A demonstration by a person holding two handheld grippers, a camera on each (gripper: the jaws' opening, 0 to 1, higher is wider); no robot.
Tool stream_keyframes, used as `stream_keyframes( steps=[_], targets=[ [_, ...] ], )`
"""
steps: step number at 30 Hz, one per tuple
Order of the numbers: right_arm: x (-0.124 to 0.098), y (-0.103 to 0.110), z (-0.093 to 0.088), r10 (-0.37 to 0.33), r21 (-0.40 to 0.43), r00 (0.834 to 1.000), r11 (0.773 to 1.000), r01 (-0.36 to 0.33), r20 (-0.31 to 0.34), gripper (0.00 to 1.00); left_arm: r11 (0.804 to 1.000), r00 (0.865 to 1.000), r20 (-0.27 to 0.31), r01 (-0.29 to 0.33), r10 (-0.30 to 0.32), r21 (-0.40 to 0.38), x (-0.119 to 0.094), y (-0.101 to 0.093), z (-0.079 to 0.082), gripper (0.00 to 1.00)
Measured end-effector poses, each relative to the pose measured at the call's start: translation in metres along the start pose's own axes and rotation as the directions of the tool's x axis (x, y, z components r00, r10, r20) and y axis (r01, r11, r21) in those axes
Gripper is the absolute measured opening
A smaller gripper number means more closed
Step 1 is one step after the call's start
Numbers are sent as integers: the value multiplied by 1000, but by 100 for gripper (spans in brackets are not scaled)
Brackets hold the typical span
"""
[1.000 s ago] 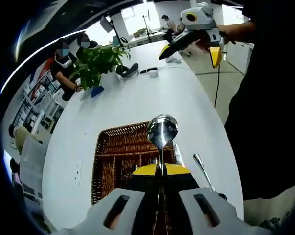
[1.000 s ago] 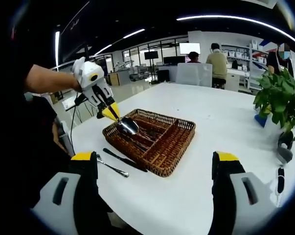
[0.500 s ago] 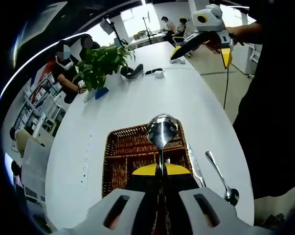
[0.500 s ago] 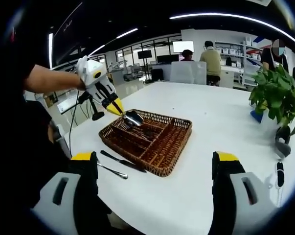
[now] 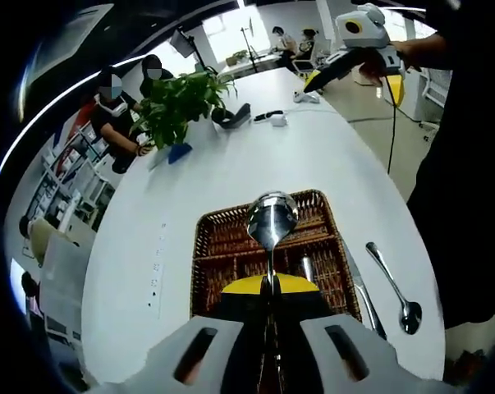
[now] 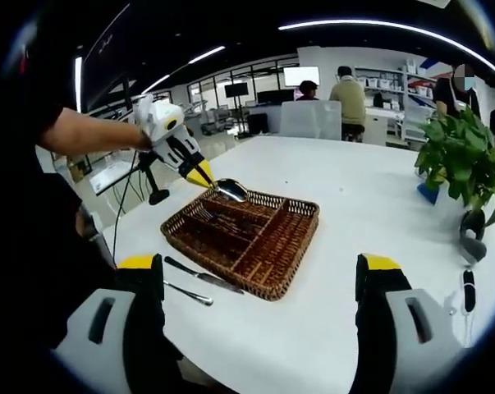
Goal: Arrange the knives, forks, and spoons in their matching storage slots by inserting each utensil handle-first until every utensil is classified and aligned in the correct compartment
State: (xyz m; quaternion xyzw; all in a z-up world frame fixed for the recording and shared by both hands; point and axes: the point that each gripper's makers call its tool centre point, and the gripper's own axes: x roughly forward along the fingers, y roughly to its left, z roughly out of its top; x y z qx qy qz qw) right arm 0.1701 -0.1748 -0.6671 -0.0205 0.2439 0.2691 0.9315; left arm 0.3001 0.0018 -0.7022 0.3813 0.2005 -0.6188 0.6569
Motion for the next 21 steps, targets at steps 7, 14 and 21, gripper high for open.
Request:
stream_keyframes(
  steps=[7, 14, 21],
  targets=[
    [2, -1, 1, -27, 21, 1000, 999, 27, -8, 100, 1000, 1000, 9, -5, 5, 8, 6, 22, -6, 1],
    [3, -2, 0, -53, 39, 998, 998, 54, -24, 100, 999, 998, 33, -43, 44, -17, 5, 52, -12, 1],
    [7, -2, 2, -65, 47, 997, 997, 67, -40, 100, 998, 997, 42, -59, 60, -26, 1, 83, -20, 1]
  ],
)
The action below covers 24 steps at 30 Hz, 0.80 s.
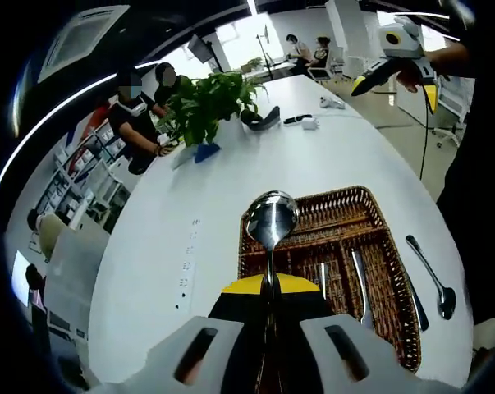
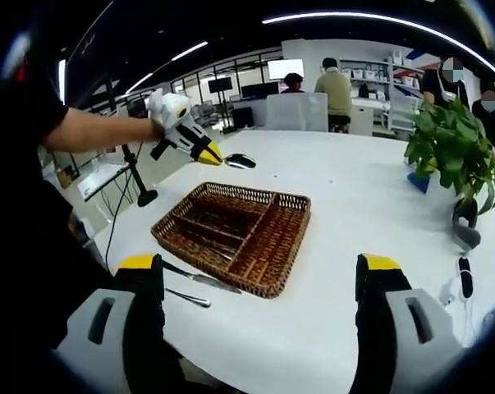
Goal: Arrange the knives, forks, and spoons in their matching storage slots by inserting each utensil handle-first until every utensil is classified and aligned in the correct compartment
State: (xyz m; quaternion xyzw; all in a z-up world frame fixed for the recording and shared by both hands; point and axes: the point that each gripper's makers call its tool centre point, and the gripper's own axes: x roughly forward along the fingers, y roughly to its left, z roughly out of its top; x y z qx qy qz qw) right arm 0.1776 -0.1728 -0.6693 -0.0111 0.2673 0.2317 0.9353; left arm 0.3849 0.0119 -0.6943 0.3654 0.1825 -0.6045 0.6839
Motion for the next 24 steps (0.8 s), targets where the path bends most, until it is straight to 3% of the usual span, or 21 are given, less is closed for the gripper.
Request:
stream_keyframes(
  steps=[17, 24],
  targets=[
    [20, 14, -2, -6, 49, 1000, 999, 7, -18, 100, 1000, 1000, 20, 0, -1, 20, 2, 28, -6, 1],
    [20, 7, 2, -30, 41, 999, 999, 31, -15, 100, 1000, 1000, 25, 2, -2, 17, 7, 31, -8, 1]
  ],
)
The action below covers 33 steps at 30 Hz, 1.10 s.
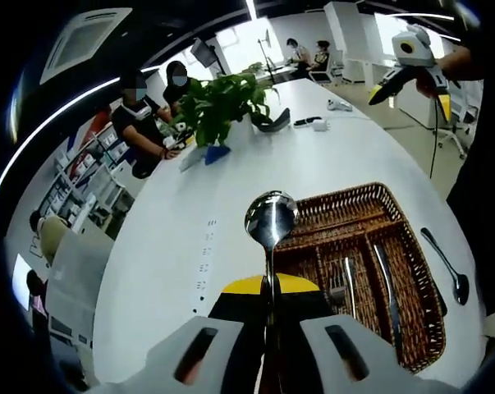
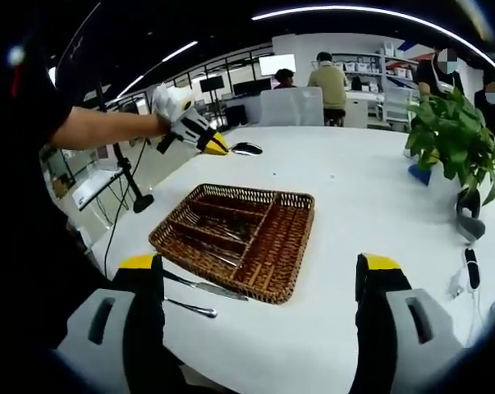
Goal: Arrange the knives, forks, and spoons in their matching storage slots by inserting each utensil handle-first until every utensil is classified and aligned in the correct compartment
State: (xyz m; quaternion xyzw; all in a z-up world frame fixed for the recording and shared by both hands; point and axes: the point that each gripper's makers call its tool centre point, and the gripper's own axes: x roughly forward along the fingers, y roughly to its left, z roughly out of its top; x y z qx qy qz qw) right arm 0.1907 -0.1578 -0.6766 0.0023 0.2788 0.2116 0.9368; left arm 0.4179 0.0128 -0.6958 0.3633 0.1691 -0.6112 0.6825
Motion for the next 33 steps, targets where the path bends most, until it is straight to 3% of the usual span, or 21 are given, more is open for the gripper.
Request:
stream_keyframes(
  steps=[10, 13, 18, 21, 33],
  targets=[
    [-1, -6, 14, -31, -65, 999, 997, 32, 31, 100, 1000, 1000, -13, 13, -13, 4, 11, -3, -14, 1],
    [-1, -4, 24, -19, -129, 998, 991, 28, 67, 95, 1000, 1000, -13, 11, -11, -4, 14, -5, -17, 1],
    [0, -2, 28, -9, -123, 998, 992, 17, 69, 95, 1000, 1000, -4, -19, 19, -9, 20, -7, -25, 1],
    [0, -2, 27, -10, -110, 998, 994, 17, 67, 100, 1000, 1000, -4, -18, 18, -14, 23, -9, -30, 1],
    [-4, -4, 28, -21, -108, 999, 994, 26, 43, 100, 1000, 1000, -5, -18, 17, -14, 39, -11, -44, 1]
  ],
)
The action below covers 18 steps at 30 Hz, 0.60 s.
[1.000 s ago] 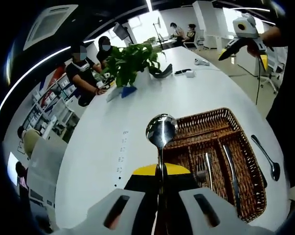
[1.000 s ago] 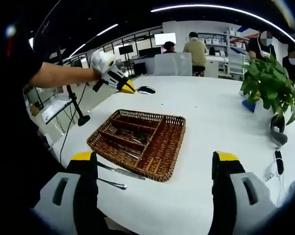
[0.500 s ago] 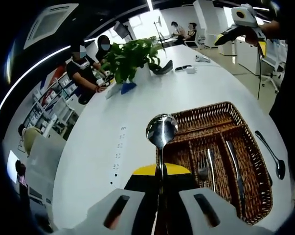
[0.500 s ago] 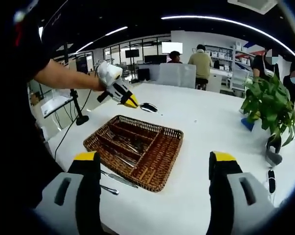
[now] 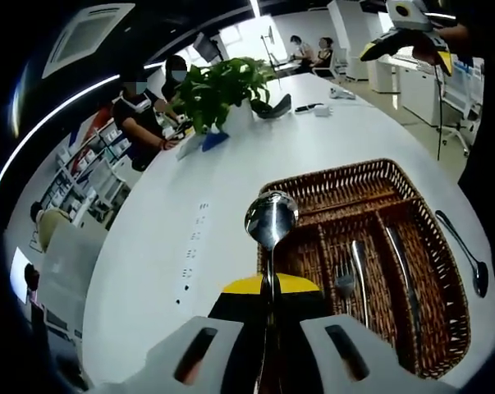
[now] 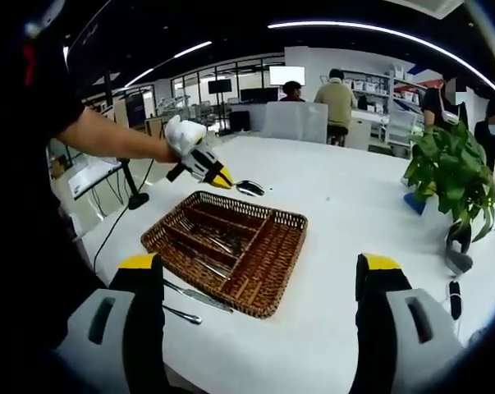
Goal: Arrange the knives, forks, and spoons in their matching storage slots by inserting each utensil handle-first until every utensil is classified and aligned in the correct compartment
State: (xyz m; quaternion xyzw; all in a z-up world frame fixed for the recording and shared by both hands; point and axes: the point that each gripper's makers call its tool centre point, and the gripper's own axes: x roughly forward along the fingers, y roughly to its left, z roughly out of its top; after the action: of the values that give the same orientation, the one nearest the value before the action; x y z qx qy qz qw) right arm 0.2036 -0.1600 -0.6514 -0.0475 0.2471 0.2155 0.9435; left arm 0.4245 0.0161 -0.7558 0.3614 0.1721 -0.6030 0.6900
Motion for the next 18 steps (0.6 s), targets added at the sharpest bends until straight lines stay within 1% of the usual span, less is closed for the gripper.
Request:
stream_keyframes(
  steps=[4, 12, 15, 18],
  targets=[
    [-1, -3, 6, -10, 9, 1000, 1000, 10, 5, 100, 1000, 1000, 1, 1, -1, -2, 7, -1, -5, 1],
    [0, -3, 7, -10, 15, 1000, 1000, 10, -2, 100, 1000, 1000, -2, 13, -13, -12, 16, -3, -16, 1],
    [-1, -4, 8, -16, 32, 1000, 999, 16, -1, 100, 1000, 1000, -10, 19, -19, -14, 22, -5, -24, 1],
    [-2, -5, 10, -21, 28, 1000, 999, 21, 0, 100, 1000, 1000, -15, 18, -18, -16, 27, -6, -32, 1]
  ],
)
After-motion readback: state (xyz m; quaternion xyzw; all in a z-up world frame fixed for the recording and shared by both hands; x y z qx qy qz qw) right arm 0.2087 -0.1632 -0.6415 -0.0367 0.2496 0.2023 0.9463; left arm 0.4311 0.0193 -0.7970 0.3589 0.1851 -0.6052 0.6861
